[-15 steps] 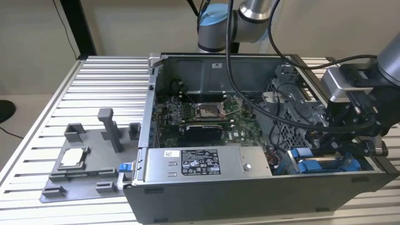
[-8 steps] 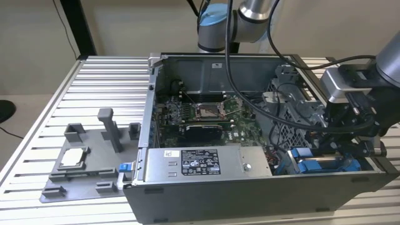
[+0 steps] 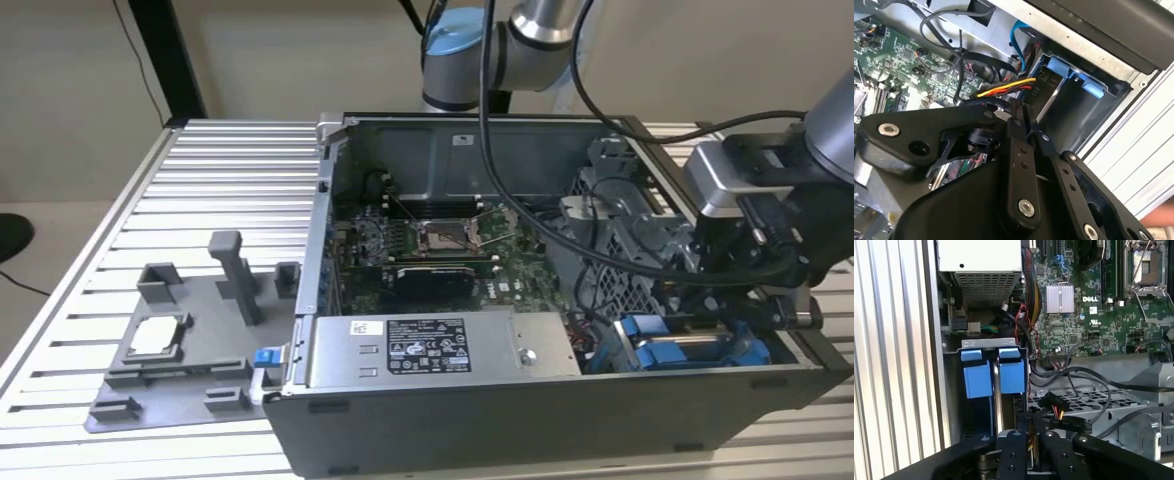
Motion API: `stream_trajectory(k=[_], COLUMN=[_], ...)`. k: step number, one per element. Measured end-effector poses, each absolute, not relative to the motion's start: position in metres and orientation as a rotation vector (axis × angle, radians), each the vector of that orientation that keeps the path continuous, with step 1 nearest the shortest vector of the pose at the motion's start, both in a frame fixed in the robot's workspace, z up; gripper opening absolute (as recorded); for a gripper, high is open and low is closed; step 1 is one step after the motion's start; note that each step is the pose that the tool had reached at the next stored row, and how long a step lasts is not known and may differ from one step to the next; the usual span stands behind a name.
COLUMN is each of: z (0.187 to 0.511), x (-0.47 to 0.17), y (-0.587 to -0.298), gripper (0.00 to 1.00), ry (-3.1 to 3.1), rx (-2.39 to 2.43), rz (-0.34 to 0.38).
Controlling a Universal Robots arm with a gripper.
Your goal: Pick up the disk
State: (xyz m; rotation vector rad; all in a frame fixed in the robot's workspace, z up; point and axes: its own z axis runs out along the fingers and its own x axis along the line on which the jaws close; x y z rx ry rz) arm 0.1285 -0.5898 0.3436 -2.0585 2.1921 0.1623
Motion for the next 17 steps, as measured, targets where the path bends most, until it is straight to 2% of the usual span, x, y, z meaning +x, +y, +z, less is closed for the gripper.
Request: stream_trajectory(k=[17], z=[0.3447], x=[0.1269], y=[-0.5953], gripper=[0.0], ry=[2.181], rx=[-2.059], rz=[0.161])
